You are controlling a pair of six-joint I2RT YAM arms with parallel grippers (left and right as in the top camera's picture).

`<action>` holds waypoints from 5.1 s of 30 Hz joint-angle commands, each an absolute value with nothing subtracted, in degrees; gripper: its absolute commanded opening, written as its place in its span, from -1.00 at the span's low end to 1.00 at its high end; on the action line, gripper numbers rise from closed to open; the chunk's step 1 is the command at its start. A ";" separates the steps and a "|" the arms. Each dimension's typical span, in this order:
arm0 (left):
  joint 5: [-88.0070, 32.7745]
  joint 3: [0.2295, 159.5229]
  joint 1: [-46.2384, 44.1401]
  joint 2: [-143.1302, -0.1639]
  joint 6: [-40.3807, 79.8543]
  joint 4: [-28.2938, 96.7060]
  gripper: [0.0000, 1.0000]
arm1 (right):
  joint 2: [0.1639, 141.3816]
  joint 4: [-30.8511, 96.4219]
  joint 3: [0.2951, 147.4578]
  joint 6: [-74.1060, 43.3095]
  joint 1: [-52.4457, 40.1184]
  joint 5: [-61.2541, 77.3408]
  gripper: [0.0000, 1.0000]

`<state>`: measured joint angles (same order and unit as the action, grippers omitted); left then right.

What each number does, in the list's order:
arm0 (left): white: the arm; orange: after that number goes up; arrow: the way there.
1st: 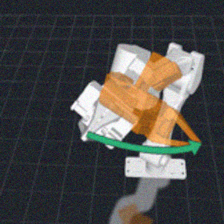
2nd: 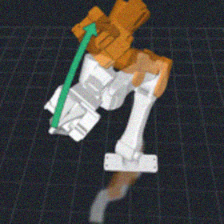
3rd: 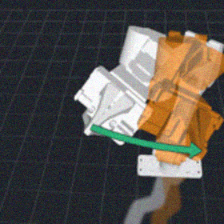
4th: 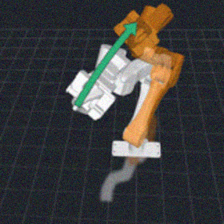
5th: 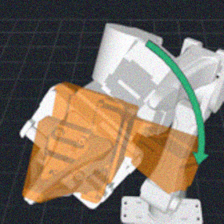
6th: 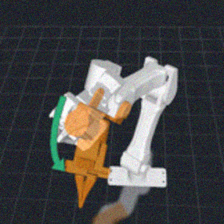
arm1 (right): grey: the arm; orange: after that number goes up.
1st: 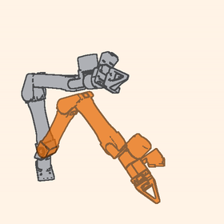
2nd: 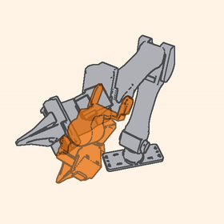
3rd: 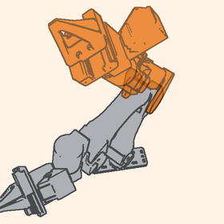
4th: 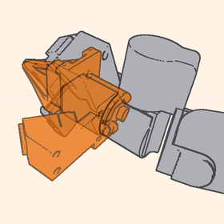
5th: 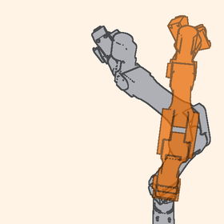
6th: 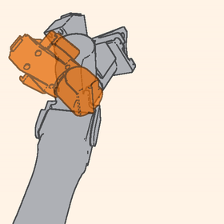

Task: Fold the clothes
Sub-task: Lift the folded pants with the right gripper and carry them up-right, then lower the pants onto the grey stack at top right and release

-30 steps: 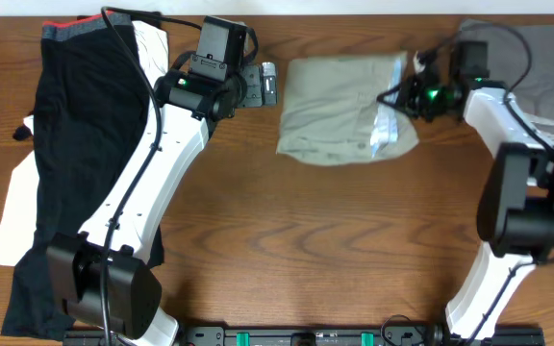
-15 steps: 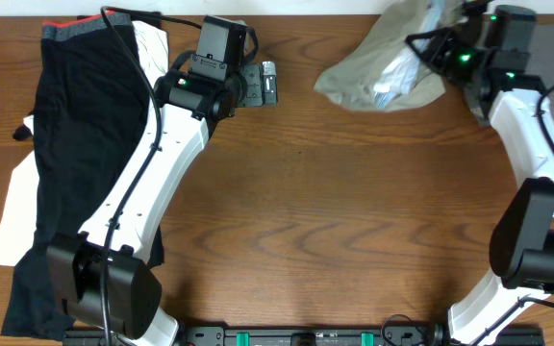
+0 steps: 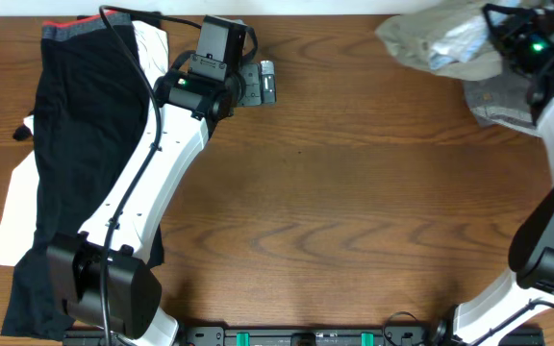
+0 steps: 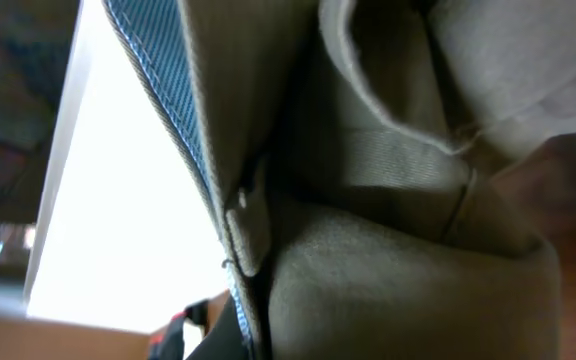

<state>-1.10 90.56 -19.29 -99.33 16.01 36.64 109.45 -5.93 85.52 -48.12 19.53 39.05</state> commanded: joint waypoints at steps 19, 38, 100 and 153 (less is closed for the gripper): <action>-0.16 90.08 -18.94 -102.21 15.05 37.23 0.96 | 111.66 -11.29 86.24 -50.61 31.86 28.93 -0.98; -0.14 90.08 -18.94 -106.74 15.03 36.21 0.96 | 126.37 -41.50 86.26 -62.22 30.35 28.69 -0.97; -0.19 90.08 -18.94 -107.18 15.05 30.74 0.96 | 121.10 3.33 86.26 -44.42 37.98 42.17 0.75; -0.16 90.08 -18.94 -111.24 15.03 30.96 0.96 | 143.59 -29.10 86.26 6.66 30.37 5.89 0.98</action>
